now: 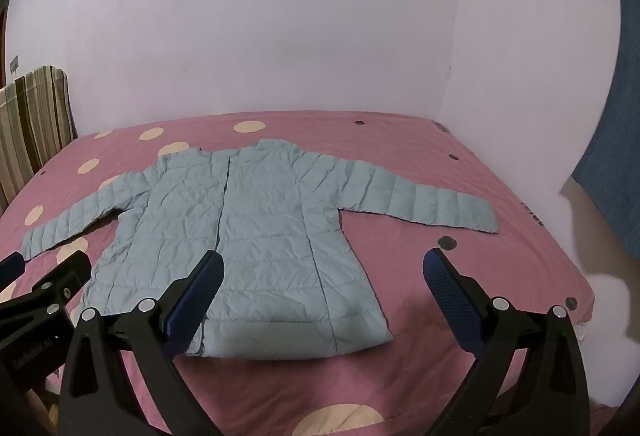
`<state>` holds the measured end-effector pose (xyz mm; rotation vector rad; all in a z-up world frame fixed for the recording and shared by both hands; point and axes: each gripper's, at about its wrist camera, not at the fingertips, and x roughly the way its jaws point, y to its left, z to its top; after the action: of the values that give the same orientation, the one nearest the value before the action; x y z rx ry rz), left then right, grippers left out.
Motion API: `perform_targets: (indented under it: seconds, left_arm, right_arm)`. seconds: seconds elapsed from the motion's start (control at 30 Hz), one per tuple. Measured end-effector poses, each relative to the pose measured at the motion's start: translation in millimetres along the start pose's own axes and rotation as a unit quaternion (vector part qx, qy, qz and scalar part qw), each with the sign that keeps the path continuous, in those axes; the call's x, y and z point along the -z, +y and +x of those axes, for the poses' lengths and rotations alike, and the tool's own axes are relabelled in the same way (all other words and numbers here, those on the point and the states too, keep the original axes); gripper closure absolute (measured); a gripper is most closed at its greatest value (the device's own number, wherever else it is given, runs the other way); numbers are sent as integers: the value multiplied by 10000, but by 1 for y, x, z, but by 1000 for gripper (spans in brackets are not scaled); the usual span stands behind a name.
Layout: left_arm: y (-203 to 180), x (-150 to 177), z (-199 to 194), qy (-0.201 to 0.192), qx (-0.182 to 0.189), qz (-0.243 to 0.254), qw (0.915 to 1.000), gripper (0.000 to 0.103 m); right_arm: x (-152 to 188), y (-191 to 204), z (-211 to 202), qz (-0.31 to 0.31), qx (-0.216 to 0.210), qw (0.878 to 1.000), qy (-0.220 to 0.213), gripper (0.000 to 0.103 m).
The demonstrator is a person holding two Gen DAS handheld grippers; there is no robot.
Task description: Fold large clothes
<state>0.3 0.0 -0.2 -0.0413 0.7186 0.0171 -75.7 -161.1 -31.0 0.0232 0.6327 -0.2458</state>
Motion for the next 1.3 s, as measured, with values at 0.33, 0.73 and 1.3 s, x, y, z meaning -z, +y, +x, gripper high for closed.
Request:
perform_targets:
  seconds: [0.33, 0.73, 1.3]
  left_arm:
    - [0, 0, 0, -26, -13, 12, 10000, 2]
    - [0, 0, 0, -29, 2, -1, 10000, 2]
    - [0, 0, -1, -36, 21, -15, 10000, 2]
  right_arm:
    - [-1, -1, 0, -3, -3, 10000, 18, 4]
    - [-2, -1, 0, 0, -7, 10000, -19, 4]
    - [0, 0, -2, 1, -13, 10000, -41, 4]
